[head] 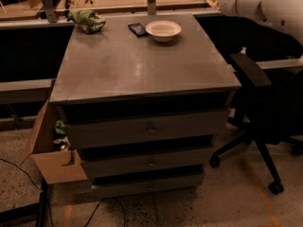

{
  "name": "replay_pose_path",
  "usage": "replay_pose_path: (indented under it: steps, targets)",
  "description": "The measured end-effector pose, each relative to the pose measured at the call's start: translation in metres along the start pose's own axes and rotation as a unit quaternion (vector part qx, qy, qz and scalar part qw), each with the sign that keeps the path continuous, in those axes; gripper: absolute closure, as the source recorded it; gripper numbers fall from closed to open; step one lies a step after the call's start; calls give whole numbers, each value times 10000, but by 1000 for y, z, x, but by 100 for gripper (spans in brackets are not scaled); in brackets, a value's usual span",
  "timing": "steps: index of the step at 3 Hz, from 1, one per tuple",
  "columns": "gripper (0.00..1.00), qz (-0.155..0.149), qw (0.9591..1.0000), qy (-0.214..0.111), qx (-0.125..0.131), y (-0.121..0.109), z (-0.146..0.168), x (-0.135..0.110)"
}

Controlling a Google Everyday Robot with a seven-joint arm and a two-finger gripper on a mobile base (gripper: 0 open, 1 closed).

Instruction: Move paper bowl near rxbar blueberry

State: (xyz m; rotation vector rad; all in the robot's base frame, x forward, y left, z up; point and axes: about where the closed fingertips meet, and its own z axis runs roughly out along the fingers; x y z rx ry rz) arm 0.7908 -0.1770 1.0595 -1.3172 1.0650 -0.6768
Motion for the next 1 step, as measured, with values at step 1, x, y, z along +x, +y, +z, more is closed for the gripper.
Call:
replay_pose_path:
  steps: [1]
  targets:
    - [84,-9,9998,144,99,11,-7,4]
